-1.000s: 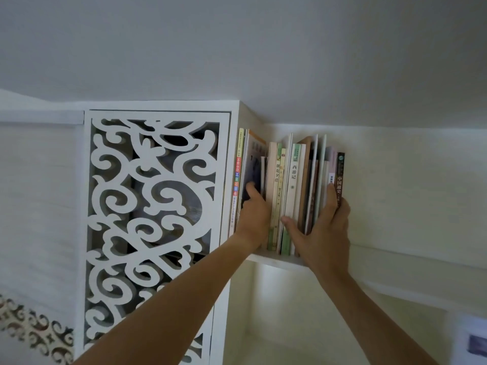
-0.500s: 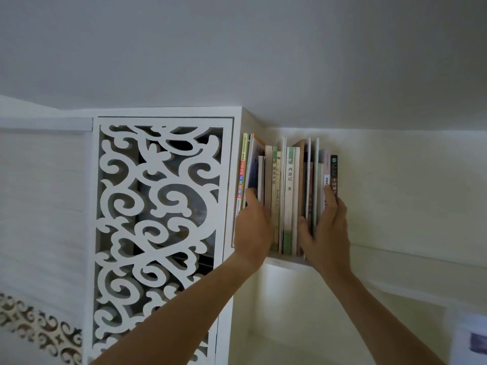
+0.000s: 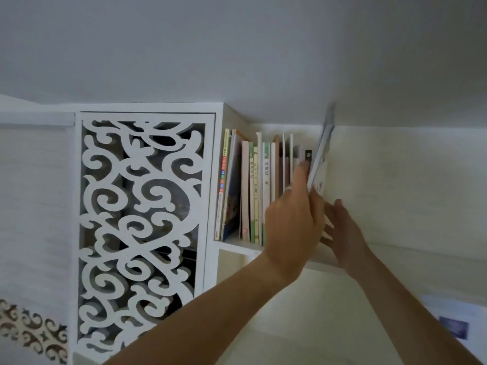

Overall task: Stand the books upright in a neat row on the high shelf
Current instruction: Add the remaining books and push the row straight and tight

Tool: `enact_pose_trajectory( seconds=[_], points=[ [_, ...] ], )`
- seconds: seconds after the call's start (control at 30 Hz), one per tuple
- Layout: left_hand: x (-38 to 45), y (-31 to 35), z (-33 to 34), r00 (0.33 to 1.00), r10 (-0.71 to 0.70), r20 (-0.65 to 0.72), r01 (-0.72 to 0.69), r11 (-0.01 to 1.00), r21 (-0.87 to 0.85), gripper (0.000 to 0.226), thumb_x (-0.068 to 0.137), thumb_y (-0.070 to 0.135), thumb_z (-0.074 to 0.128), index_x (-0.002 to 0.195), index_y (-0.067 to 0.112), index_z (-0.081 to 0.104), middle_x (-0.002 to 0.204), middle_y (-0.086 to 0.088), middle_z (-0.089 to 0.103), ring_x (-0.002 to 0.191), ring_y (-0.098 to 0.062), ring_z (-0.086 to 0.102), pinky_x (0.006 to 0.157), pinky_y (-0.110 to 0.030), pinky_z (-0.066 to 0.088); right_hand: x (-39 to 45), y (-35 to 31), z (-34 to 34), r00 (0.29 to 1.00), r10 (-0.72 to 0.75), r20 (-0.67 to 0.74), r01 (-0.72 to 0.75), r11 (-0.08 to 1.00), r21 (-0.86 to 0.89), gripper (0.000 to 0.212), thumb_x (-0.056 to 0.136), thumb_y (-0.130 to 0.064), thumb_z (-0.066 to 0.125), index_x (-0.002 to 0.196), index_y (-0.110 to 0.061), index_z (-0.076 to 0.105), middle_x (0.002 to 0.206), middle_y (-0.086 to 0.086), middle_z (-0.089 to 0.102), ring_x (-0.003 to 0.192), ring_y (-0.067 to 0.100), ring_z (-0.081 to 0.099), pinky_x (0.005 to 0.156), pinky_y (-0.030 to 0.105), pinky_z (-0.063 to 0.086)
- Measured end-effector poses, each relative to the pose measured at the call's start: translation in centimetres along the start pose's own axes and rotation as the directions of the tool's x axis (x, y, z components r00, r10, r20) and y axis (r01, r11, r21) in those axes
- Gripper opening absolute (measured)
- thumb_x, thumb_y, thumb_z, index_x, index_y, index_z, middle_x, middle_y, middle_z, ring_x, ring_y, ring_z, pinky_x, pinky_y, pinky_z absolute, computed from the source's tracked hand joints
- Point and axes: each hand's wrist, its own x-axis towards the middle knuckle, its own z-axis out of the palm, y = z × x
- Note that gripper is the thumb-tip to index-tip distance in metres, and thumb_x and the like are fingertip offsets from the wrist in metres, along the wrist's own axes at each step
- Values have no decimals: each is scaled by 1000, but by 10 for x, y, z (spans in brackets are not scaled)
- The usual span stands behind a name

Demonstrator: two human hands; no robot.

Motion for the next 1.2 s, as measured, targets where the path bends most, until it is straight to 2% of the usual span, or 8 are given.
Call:
enact_pose_trajectory(
  seconds=[0.13,0.2,0.27,0.43,0.57,0.73,0.93,1.2],
  points=[
    [-22,-14,42,983,-127,130,116,989,92,32,108,21,47,139,20,41,110,-9,72,81,-12,72,66,-8,50,-5,1,-18,962,-102,-251,-69,804,-591,50,89,-43,64,138,-41,57,140,15,54,128,36,54,110,47,43],
    [-32,-31,60,977,-198,83,172,953,249,34,110,28,38,140,15,46,126,-12,61,96,-10,62,82,-15,48,-10,1,-27,966,-189,-178,-6,670,-742,50,95,-20,62,142,-36,55,136,15,54,117,31,59,103,41,46],
    [-40,-43,70,978,-195,77,154,917,368,46,111,37,22,136,11,50,135,-13,51,116,-18,51,101,-24,45,-19,-4,-27,996,-84,11,73,789,-610,44,102,-14,51,138,-40,55,126,2,66,103,17,69,94,35,55],
    [-46,-51,68,993,-108,36,98,970,223,34,107,37,35,127,14,50,123,-5,50,108,-17,52,92,-32,53,-22,-13,-23,956,89,280,74,848,-524,41,99,-59,47,139,-52,47,128,-11,67,110,12,70,97,39,57],
    [-36,-89,55,998,-67,6,62,941,332,23,102,25,49,123,15,50,122,-9,52,105,-20,53,86,-37,55,-10,-10,-12,977,-19,213,169,678,-715,61,97,-60,51,152,-41,33,140,-2,59,110,12,60,90,27,48],
    [-36,-131,35,976,106,189,-185,866,465,42,105,44,47,136,16,50,135,-13,51,120,-26,52,101,-37,47,-1,-2,-10,975,-42,220,188,684,-705,64,97,-59,52,155,-47,30,149,-7,52,116,12,58,93,27,46],
    [-36,-138,35,980,99,173,-163,897,410,39,103,35,56,137,19,45,138,-11,47,126,-25,50,106,-38,46,5,6,-4,968,-122,219,242,679,-693,79,84,-52,75,150,-31,37,134,-12,57,103,5,60,77,12,44],
    [-44,-135,29,973,123,197,-193,900,391,38,102,37,53,137,22,51,139,-8,46,127,-22,46,109,-30,35,4,17,-8,948,-286,139,287,582,-761,61,93,-32,71,143,-20,39,138,1,60,115,19,64,77,7,45]
  ],
)
